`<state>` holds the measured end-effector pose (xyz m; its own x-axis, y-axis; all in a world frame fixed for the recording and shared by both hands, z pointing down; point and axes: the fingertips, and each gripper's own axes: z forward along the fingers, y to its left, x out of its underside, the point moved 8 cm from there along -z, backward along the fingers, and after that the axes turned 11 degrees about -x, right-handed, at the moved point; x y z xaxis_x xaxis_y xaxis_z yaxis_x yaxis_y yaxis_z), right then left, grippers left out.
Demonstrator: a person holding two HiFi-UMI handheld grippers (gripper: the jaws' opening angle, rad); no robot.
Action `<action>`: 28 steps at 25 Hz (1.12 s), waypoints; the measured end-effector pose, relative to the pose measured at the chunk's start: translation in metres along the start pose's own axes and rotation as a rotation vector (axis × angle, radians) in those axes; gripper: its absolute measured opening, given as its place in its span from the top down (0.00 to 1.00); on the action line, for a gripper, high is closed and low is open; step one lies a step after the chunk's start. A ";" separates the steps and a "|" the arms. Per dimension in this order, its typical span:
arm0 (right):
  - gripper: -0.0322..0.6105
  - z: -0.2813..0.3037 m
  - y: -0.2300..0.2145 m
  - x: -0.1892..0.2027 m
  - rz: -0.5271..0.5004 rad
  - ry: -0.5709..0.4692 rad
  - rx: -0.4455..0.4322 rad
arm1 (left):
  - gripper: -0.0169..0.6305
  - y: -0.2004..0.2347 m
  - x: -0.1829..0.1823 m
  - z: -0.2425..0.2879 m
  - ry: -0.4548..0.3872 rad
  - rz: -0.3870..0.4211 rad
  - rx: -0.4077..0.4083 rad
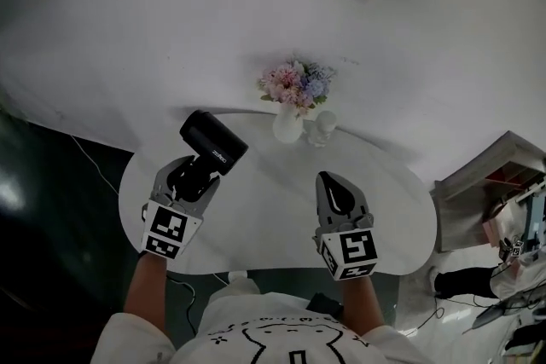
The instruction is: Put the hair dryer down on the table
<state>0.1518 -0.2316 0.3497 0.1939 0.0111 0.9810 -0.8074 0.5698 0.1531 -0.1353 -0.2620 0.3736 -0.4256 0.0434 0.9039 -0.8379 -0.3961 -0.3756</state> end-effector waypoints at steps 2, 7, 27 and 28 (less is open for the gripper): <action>0.95 0.016 0.000 0.000 0.005 0.011 0.020 | 0.56 0.015 0.007 0.018 0.018 0.038 0.062; 0.95 0.056 0.009 0.002 0.022 0.049 0.054 | 0.56 0.051 0.026 0.060 0.061 0.111 0.194; 0.95 0.135 0.006 0.052 0.111 0.179 0.091 | 0.56 0.072 0.098 0.228 0.252 0.347 0.633; 0.95 0.139 0.005 0.055 0.115 0.185 0.089 | 0.56 0.069 0.101 0.236 0.266 0.361 0.651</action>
<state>0.0813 -0.3422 0.4205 0.1904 0.2271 0.9551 -0.8744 0.4815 0.0598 -0.1556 -0.5013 0.4870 -0.7696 -0.0047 0.6385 -0.2990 -0.8809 -0.3668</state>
